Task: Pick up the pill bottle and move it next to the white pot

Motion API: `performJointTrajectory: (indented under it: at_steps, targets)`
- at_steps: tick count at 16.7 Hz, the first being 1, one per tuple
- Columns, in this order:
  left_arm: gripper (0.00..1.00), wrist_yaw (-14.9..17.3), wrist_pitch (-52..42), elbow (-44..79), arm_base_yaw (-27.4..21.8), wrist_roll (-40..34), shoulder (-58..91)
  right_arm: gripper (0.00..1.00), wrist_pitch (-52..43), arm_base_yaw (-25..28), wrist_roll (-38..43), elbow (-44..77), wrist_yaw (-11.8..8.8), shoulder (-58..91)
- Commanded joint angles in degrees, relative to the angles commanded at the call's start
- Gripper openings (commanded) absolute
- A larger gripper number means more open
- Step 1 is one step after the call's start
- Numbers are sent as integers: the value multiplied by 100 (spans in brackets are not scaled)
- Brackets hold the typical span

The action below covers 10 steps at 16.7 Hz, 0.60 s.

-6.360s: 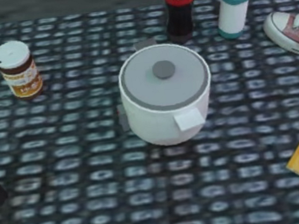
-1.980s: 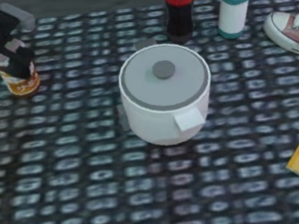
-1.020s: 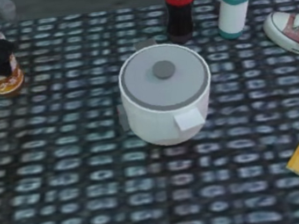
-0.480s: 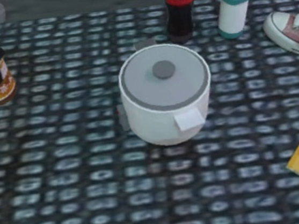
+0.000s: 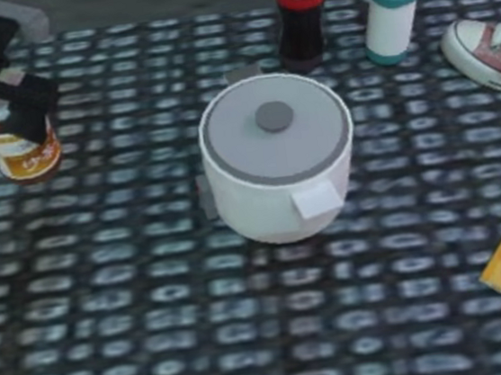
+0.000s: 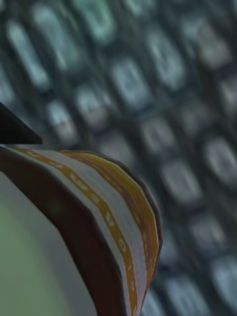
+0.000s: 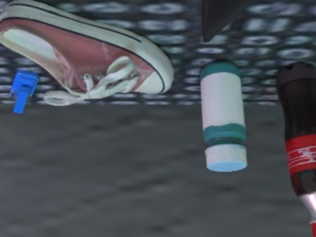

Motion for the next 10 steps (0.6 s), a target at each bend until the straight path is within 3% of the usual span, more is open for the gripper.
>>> performJointTrajectory:
  at_steps: [6,10]
  targets:
    - [0,-505,649,-771,-870,-2783,-149,100,0,0,0,0,0,0]
    - [0,-762,1002,-1156,-1291,-3902,-270,100,0,0,0,0,0,0]
